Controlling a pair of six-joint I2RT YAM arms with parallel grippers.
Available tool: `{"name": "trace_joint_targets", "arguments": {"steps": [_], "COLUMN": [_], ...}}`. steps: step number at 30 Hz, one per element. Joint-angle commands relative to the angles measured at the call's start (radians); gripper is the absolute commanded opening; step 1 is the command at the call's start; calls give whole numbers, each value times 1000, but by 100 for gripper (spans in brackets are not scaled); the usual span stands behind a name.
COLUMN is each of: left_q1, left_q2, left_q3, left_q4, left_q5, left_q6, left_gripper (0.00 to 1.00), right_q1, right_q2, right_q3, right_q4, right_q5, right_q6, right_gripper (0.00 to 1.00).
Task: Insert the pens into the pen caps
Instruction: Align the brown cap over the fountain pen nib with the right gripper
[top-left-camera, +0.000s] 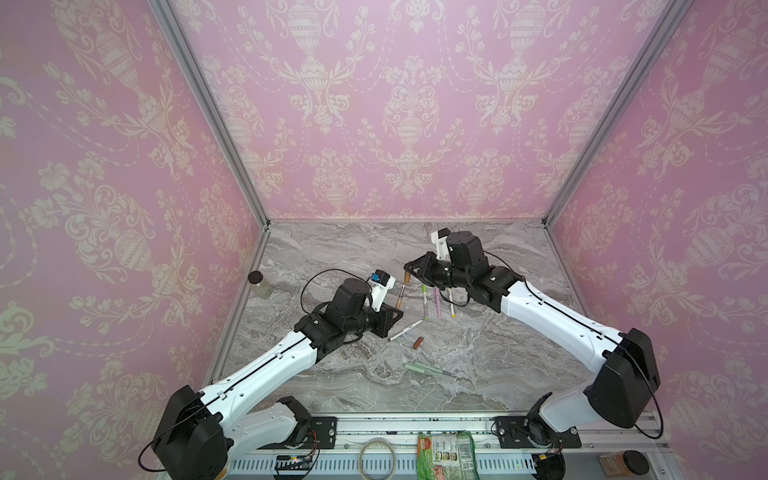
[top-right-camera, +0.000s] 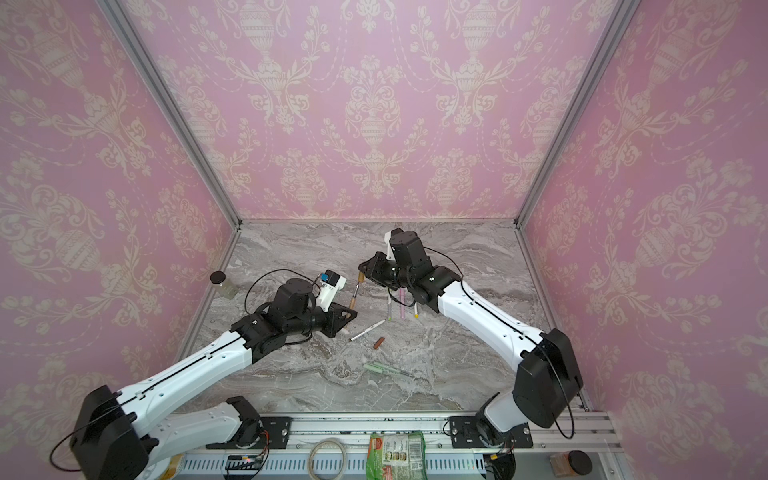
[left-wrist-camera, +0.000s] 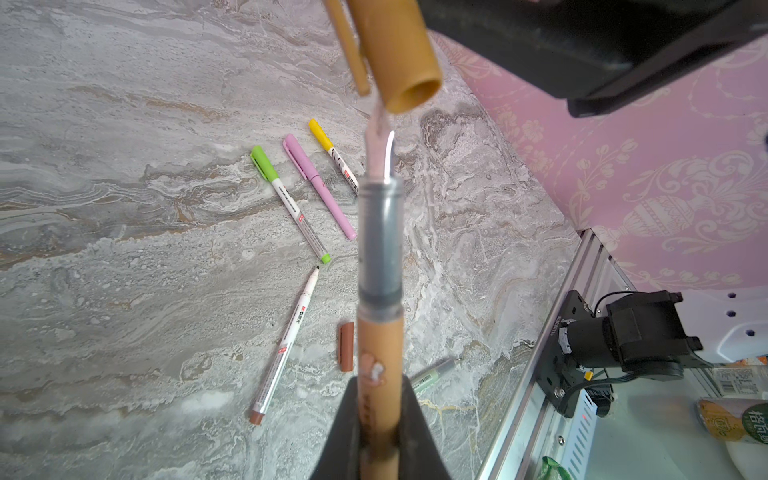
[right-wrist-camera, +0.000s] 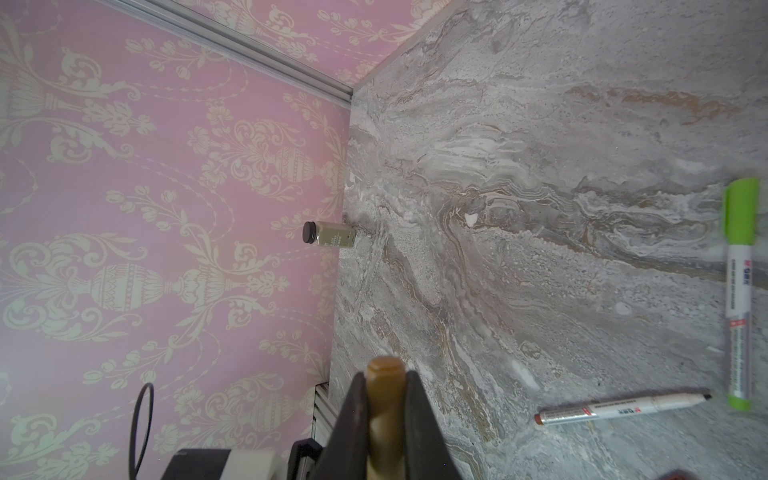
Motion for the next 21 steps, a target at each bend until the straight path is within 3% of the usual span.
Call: {"name": "trace_joint_targets", "arguments": {"steps": [1,21], "left_q1": [-8,-7], "left_q2": [-13,-13], "left_q3": [-9,-8], "left_q4": [7,10], "left_q5": [-5,-9], "left_q6": [-11,-17], "left_gripper": [0,0], "right_q1": [1,39], "right_q2": [2,-8], "right_q3": [28,11], "right_q4": [25,-47], "right_q5": [-12,55], "right_q6": [8,-87], "right_gripper": [0,0]}}
